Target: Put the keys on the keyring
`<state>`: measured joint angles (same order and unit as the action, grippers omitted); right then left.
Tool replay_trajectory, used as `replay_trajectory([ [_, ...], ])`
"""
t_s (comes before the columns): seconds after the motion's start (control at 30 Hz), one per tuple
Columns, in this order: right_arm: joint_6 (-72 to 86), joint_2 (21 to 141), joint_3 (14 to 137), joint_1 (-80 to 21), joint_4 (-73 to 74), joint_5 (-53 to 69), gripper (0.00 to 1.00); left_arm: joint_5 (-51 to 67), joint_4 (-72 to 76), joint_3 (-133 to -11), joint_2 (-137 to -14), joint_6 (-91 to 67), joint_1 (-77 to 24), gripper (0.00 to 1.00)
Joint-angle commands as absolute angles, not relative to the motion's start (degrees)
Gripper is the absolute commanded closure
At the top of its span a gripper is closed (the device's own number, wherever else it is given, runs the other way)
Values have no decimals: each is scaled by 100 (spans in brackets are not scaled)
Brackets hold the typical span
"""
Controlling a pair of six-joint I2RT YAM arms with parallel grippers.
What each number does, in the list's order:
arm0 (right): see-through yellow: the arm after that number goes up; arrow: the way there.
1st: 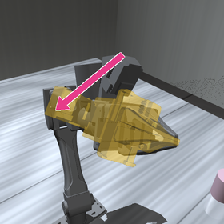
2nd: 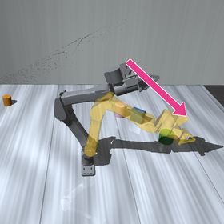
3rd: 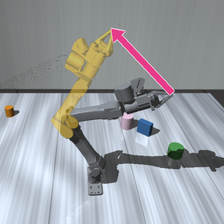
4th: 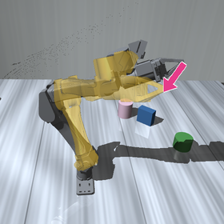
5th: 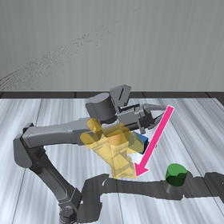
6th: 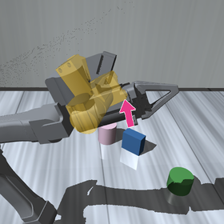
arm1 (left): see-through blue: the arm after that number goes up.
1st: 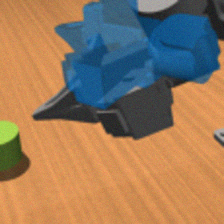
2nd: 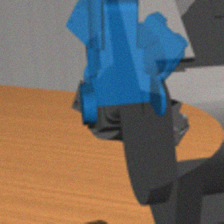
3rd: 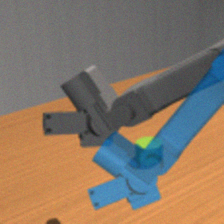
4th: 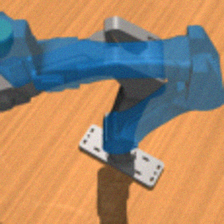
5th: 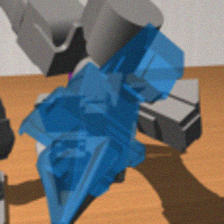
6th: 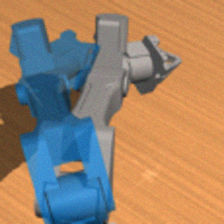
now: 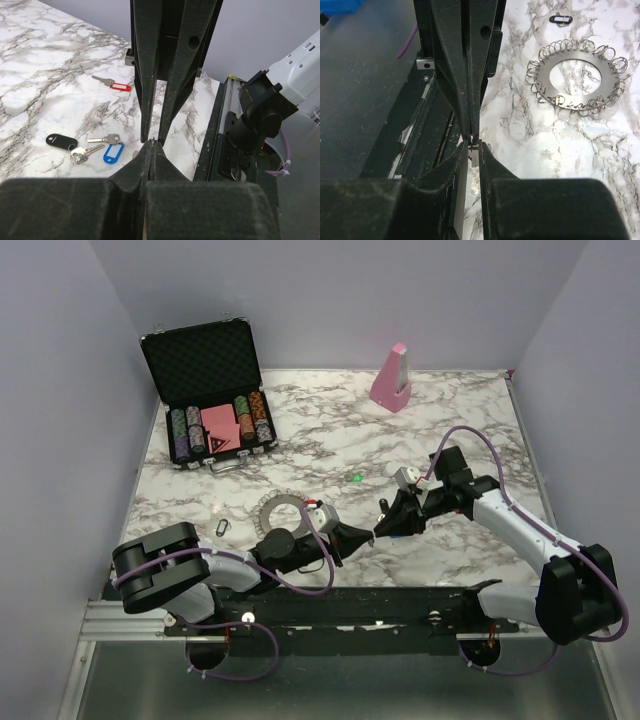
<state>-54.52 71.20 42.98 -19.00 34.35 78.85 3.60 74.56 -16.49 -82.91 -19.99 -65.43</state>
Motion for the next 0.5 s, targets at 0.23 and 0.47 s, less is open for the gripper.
replay_trajectory([
  [0.23, -5379, 7154, 4219, -1872, 3384, 7884, 81, 255, 9123, -1696, -8200, -1986, -6557, 100],
  [0.47, -5379, 7163, 4210, -1890, 3375, 7893, 80, 229, 9114, -1705, -8183, -1986, -6557, 100],
])
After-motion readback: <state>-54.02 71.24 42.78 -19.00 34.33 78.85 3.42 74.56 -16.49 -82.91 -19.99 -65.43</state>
